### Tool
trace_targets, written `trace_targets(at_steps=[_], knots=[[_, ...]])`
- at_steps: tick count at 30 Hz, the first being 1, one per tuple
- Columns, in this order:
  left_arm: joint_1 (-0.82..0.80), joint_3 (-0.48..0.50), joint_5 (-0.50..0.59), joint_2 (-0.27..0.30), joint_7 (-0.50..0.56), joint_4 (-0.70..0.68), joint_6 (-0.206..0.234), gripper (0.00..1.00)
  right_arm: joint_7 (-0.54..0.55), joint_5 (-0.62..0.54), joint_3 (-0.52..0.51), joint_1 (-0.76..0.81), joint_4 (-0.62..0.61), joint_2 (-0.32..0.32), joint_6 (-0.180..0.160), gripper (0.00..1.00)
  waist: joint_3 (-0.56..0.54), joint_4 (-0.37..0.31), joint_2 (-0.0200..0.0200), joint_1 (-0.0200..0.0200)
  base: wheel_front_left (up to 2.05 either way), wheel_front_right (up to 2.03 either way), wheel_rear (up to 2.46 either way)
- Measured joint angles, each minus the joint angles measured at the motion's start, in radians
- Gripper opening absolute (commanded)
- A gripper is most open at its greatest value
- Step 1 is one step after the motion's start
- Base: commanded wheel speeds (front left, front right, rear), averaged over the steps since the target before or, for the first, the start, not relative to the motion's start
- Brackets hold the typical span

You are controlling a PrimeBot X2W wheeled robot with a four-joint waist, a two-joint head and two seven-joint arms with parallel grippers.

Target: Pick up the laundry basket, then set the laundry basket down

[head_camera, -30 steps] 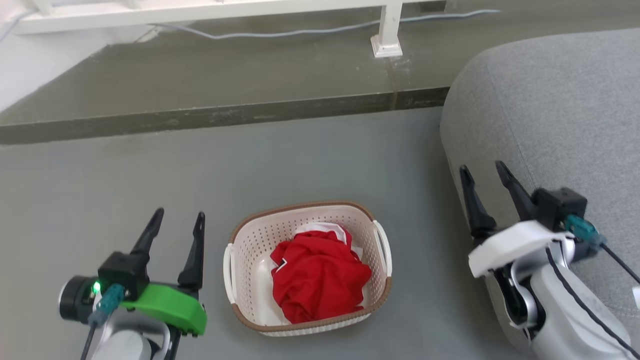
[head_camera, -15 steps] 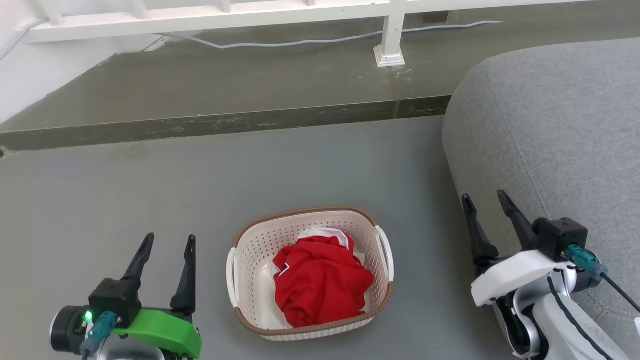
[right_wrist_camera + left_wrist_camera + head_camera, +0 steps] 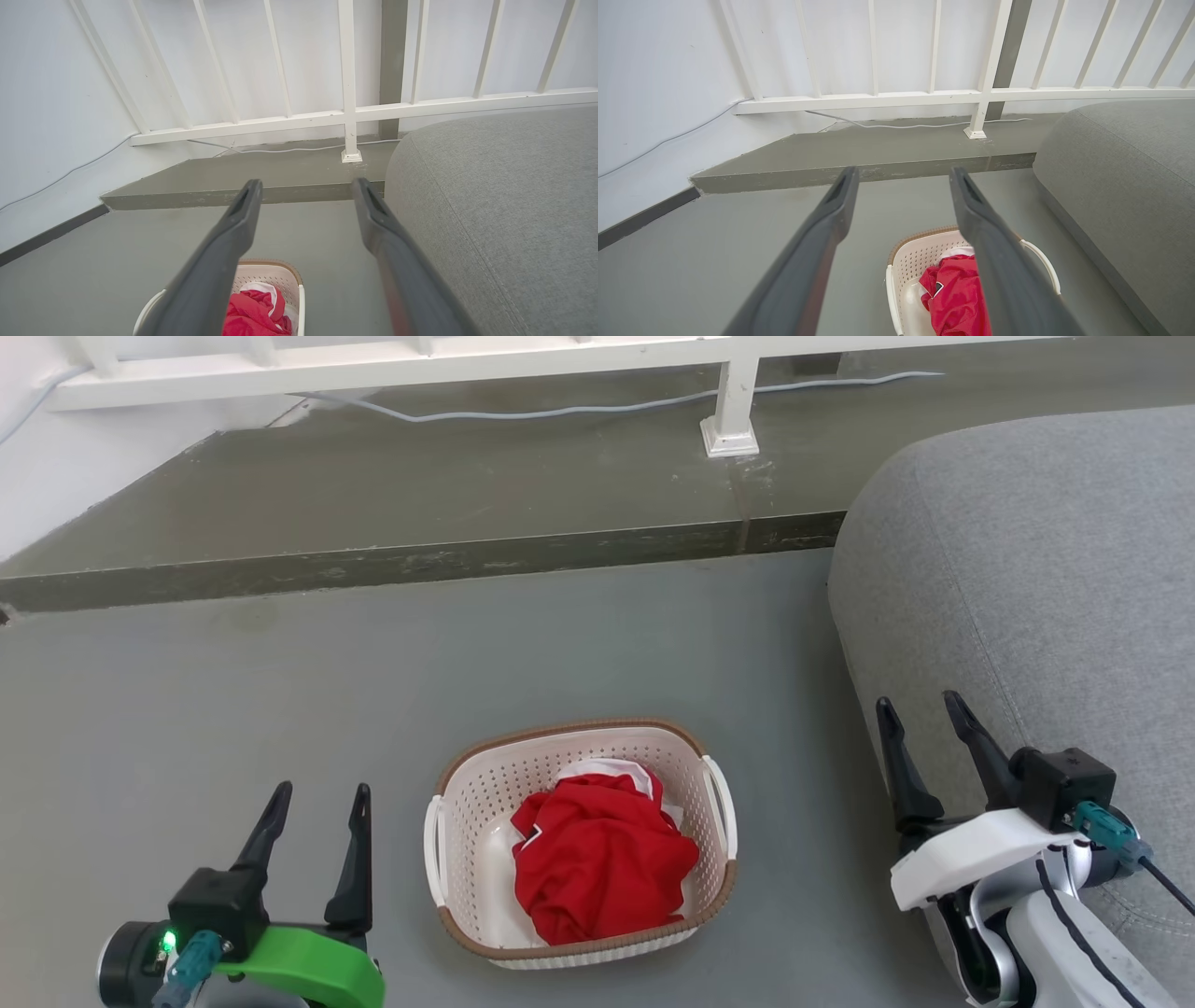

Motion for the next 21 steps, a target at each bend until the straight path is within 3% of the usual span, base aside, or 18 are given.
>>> trace_targets(at_steps=[4,5,14,21], knots=[[0.018,0.006,0.036,-0.004,0.017,-0.02,0.0,1.0,0.003,-0.003,-0.006,0.003,-0.016,0.0,0.0,1.0,0.002,0.004,0.0,0.0,0.0,0.0,0.0],[0.02,0.009,0.037,-0.006,0.017,-0.023,0.0,0.0,0.004,-0.005,-0.007,0.004,-0.019,0.0,0.0,0.0,0.002,0.005,0.0,0.0,0.0,0.0,0.0],[0.036,-0.006,0.016,-0.029,0.017,0.011,-0.002,0.0,0.007,0.021,-0.005,0.04,0.01,0.023,0.01,0.0,0.002,0.006,0.0,0.0,0.0,0.0,0.0],[0.044,-0.001,-0.077,-0.038,0.016,0.005,-0.018,0.0,0.015,0.106,-0.022,0.042,0.004,0.04,0.024,0.0,-0.004,0.013,0.0,0.0,0.0,0.0,0.0]])
